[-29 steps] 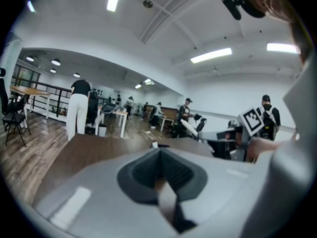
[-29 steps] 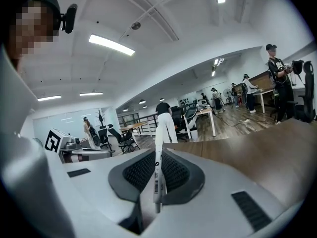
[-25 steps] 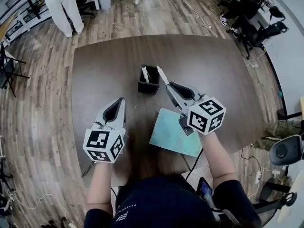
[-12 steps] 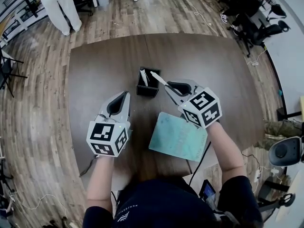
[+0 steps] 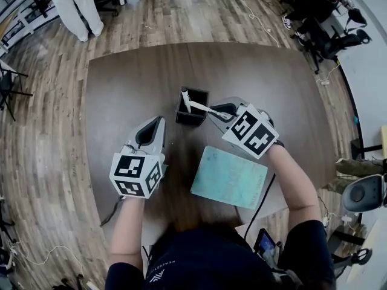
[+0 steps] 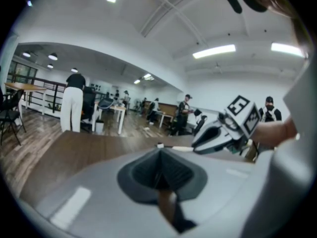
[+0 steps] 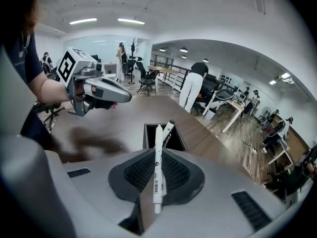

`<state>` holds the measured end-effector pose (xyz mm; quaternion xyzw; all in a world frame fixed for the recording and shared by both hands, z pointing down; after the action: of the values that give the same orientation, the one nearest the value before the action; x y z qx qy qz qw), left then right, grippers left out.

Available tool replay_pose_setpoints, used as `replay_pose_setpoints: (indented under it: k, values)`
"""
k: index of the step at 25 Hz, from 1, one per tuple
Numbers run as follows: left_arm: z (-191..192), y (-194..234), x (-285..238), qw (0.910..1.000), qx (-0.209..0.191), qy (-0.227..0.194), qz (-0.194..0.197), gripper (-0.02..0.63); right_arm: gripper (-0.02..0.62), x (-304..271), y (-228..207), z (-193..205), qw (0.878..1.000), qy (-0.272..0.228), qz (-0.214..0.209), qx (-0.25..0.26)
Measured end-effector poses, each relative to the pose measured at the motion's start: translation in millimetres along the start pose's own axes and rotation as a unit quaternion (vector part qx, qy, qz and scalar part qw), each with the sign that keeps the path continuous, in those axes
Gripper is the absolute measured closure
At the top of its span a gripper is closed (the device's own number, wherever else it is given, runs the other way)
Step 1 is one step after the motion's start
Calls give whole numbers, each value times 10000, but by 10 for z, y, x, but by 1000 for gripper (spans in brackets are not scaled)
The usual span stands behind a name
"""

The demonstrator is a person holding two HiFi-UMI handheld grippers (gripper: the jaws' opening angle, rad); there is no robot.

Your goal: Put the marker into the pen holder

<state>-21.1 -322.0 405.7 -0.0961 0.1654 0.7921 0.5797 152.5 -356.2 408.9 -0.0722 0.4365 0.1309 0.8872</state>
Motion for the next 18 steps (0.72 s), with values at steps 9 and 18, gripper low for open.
replay_pose_setpoints:
  k: [9, 18]
  values:
    - [45, 8, -106, 9999, 33, 71, 69, 600, 558, -101, -58, -21, 9903, 1075, -230, 848]
    - [77, 88, -119, 9999, 48, 81, 52, 600, 558, -238, -46, -97, 9679, 1921, -465, 1550]
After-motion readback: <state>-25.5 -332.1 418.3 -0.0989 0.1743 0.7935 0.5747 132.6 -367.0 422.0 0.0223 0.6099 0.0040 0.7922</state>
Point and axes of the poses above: the fingertips, and each gripper's own axes: x backward along the fingers, y to its left, z out of its underside, the point moved 5 cm from there along x, backward along the fingers, and after that the axes turned 15 degrees about -z, right-handed, at the moved point
